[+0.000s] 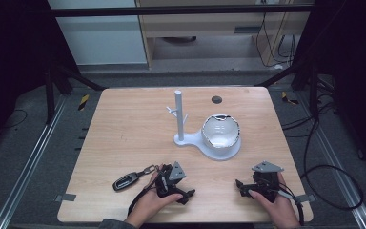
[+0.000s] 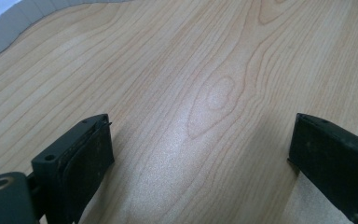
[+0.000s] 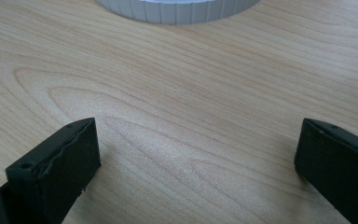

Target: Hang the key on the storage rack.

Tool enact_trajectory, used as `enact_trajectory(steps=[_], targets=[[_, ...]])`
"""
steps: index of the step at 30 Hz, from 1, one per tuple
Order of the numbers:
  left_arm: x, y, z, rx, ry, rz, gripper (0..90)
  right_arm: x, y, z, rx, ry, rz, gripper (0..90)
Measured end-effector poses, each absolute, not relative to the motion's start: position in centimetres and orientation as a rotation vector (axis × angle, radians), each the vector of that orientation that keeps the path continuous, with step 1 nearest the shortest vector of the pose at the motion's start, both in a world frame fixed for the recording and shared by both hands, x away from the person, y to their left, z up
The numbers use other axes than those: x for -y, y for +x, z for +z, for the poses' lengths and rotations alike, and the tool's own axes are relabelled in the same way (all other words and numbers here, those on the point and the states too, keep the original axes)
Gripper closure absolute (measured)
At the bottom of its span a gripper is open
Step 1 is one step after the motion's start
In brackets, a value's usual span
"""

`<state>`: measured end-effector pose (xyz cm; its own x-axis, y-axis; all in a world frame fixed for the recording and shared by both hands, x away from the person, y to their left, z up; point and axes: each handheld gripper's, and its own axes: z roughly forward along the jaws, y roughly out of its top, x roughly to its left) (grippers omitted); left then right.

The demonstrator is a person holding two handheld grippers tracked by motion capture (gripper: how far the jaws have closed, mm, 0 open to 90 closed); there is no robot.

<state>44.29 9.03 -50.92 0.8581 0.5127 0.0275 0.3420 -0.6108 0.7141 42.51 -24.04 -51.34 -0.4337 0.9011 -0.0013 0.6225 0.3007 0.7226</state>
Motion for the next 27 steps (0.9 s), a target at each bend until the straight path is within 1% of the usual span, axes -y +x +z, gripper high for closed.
enact_trajectory(steps=[12, 18, 20, 27], targets=[[-9.0, 44.3, -50.9, -0.613, 2.287, 0.290, 4.8, 24.1, 42.3, -51.4, -2.168, 1.355, 0.926, 0.4], [-9.3, 44.6, -50.7, -0.597, 2.317, 0.282, 4.2, 24.1, 41.9, -51.4, -2.168, 1.356, 0.929, 0.4], [-9.6, 44.7, -50.4, -0.625, 2.308, 0.295, 5.6, 24.2, 41.8, -51.4, -2.167, 1.356, 0.928, 0.4], [-11.2, 45.2, -49.6, -0.670, 2.265, 0.337, 5.8, 24.2, 41.8, -51.4, -2.166, 1.355, 0.924, 0.4]])
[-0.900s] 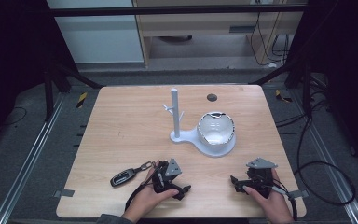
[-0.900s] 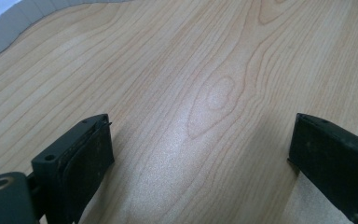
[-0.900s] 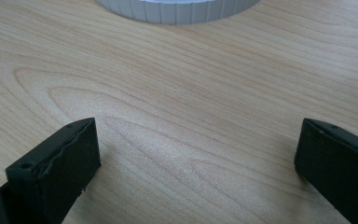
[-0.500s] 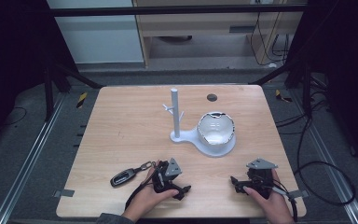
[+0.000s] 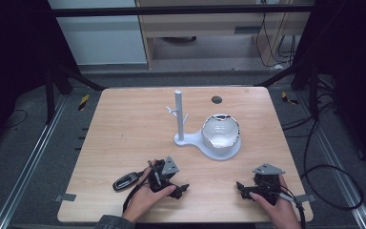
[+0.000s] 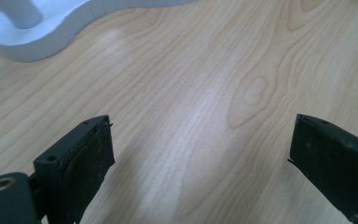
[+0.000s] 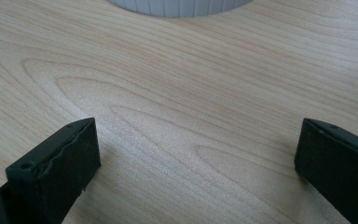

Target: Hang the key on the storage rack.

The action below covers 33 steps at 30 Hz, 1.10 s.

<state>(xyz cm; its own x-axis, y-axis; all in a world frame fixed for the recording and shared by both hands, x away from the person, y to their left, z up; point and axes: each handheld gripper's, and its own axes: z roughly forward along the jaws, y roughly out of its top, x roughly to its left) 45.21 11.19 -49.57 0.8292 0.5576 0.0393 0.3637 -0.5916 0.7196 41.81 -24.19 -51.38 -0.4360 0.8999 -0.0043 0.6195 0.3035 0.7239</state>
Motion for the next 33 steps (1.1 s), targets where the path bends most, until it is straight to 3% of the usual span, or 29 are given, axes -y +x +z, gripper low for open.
enact_trajectory(steps=[5, 6, 19, 22, 33], targets=[[-12.0, 45.2, -49.2, -0.676, 2.271, 0.363, 6.5, 24.2, 41.9, -51.4, -2.167, 1.357, 0.926, 0.4], [-12.4, 45.3, -49.0, -0.671, 2.287, 0.391, 10.6, 24.2, 41.9, -51.4, -2.166, 1.359, 0.927, 0.4], [-15.0, 46.2, -47.3, -0.730, 2.291, 0.354, 6.4, 24.2, 41.9, -51.4, -2.167, 1.357, 0.927, 0.4], [-15.8, 47.2, -46.7, -0.752, 2.415, 0.343, 6.0, 24.2, 41.9, -51.4, -2.167, 1.358, 0.927, 0.4], [-19.1, 49.1, -44.7, -0.920, 2.523, 0.385, 8.9, 24.3, 42.1, -51.3, -2.182, 1.344, 0.934, 0.4]])
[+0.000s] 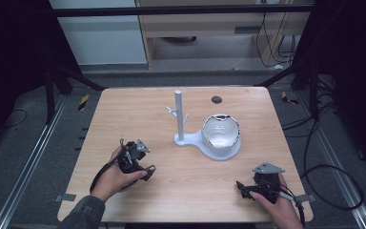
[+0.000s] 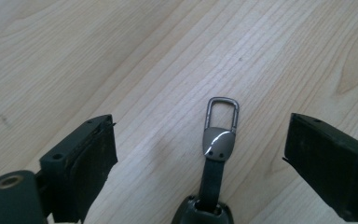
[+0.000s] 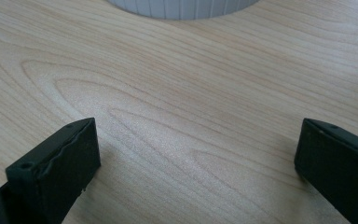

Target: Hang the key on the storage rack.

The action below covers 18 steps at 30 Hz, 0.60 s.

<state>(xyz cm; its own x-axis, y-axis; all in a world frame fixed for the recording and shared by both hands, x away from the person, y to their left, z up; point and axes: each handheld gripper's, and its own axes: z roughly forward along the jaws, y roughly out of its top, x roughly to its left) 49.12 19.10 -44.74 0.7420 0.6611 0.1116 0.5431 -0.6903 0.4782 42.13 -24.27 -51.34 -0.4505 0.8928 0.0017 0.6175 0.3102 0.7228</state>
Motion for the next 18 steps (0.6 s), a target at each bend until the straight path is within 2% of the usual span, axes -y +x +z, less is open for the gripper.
enact_trajectory(steps=[3, 8, 13, 15, 16, 18], targets=[[-19.2, 49.2, -44.1, -0.940, 2.558, 0.374, 10.0, 24.3, 42.1, -51.3, -2.182, 1.345, 0.934, 0.4], [-18.6, 49.7, -44.3, -0.890, 2.769, 0.268, 17.9, 24.2, 42.1, -51.3, -2.179, 1.349, 0.932, 0.4], [-17.9, 50.0, -44.1, -0.853, 2.831, 0.236, 29.8, 24.2, 42.1, -51.3, -2.176, 1.352, 0.932, 0.4], [-17.8, 50.0, -44.1, -0.853, 2.841, 0.232, 31.3, 24.2, 42.1, -51.3, -2.176, 1.352, 0.932, 0.4], [-17.9, 50.1, -44.2, -0.853, 2.848, 0.230, 35.6, 24.2, 42.1, -51.3, -2.176, 1.352, 0.932, 0.4], [-18.0, 50.1, -44.1, -0.853, 2.863, 0.219, 35.7, 24.2, 42.1, -51.3, -2.176, 1.352, 0.931, 0.4]])
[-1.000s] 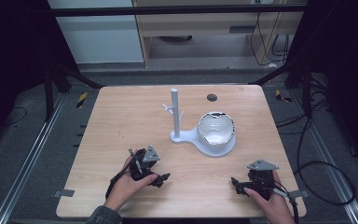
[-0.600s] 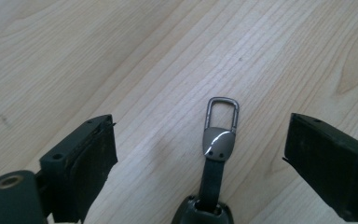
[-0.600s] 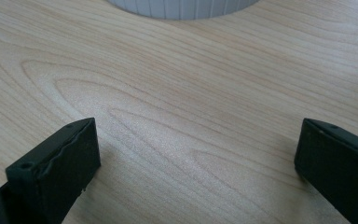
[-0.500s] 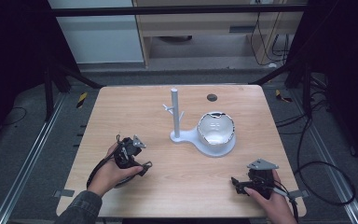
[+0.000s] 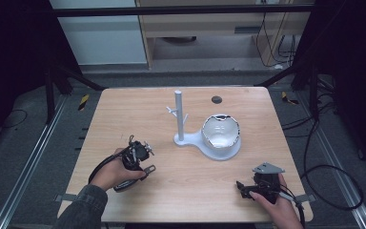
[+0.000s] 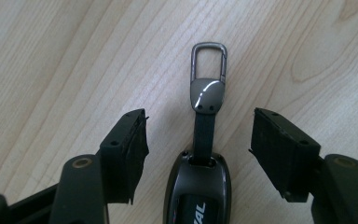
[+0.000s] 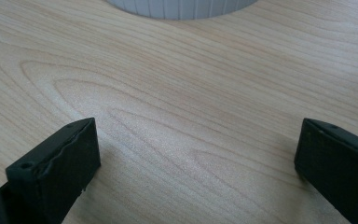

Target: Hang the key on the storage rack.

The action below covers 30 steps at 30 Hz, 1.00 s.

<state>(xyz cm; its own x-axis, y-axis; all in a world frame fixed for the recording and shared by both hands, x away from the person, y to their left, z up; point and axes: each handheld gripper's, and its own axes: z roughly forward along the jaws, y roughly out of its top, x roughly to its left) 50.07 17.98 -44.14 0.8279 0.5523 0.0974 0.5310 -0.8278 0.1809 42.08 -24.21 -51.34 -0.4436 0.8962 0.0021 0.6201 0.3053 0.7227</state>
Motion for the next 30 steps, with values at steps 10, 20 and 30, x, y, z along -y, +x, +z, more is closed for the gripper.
enact_trajectory(steps=[10, 20, 30], targets=[[-19.0, 50.1, -43.8, -0.837, 2.882, 0.207, 39.6, 24.2, 42.1, -51.3, -2.175, 1.349, 0.930, 0.4], [-19.7, 50.0, -44.1, -0.848, 2.901, 0.200, 40.6, 24.2, 42.1, -51.3, -2.174, 1.354, 0.931, 0.4], [-19.3, 50.5, -44.5, -0.854, 2.918, 0.154, 48.2, 24.3, 42.1, -51.4, -2.177, 1.343, 0.928, 0.4]])
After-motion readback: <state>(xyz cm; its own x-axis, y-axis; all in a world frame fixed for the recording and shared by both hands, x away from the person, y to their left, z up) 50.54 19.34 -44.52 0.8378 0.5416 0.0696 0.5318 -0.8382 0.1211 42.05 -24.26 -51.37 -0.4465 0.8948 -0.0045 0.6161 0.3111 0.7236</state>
